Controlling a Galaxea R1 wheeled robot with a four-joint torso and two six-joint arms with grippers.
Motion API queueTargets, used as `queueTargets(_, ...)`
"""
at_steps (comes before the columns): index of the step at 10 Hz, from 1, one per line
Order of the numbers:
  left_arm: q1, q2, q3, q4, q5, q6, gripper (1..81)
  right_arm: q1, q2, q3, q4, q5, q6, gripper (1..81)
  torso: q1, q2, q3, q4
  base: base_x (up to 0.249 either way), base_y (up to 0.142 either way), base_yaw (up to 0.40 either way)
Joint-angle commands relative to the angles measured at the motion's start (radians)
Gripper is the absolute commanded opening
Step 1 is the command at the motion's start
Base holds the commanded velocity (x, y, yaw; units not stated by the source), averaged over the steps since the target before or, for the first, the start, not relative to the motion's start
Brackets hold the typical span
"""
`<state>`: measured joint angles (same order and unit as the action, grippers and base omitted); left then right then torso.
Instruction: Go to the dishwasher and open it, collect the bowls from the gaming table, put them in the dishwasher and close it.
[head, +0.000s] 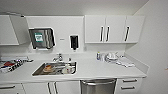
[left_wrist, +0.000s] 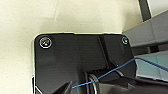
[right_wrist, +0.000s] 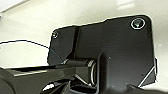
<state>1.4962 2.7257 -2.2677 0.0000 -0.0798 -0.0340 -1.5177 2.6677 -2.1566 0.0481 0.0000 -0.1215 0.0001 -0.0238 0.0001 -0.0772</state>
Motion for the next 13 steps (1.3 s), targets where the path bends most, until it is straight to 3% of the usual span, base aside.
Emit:
queueTargets(1, -0.056, -0.021, 0.011, 0.011, 0.046, 0.0, 81.1, 0.055, -0.026, 0.012, -0.001, -0.054, -0.001, 81.1, 0.0, 0.0, 0.0, 0.0, 0.131, 0.0, 0.0)
queueTargets(5, -0.056, -0.023, 0.011, 0.011, 0.045, 0.0, 81.1, 0.053, -0.03, 0.012, 0.003, -0.052, -0.001, 81.1, 0.0, 0.0, 0.0, 0.0, 0.121, 0.0, 0.0)
queueTargets(9, -0.055, -0.046, 0.026, 0.009, 0.046, 0.0, 81.1, 0.055, -0.05, 0.038, 0.009, -0.052, 0.006, 81.1, 0.001, 0.001, 0.0, 0.0, 0.0, 0.0, 0.0)
queueTargets(11, -0.043, -0.116, 0.091, 0.008, 0.035, 0.0, 81.1, 0.052, -0.123, 0.161, 0.01, -0.055, 0.006, 81.1, 0.0, 0.0, 0.0, 0.0, 0.0, 0.0, 0.0)
queueTargets(13, -0.041, -0.244, 0.205, 0.006, -0.02, -0.004, 81.1, 0.053, -0.229, 0.309, 0.007, -0.054, 0.006, 81.1, 0.0, 0.0, 0.0, 0.0, 0.0, 0.0, 0.0)
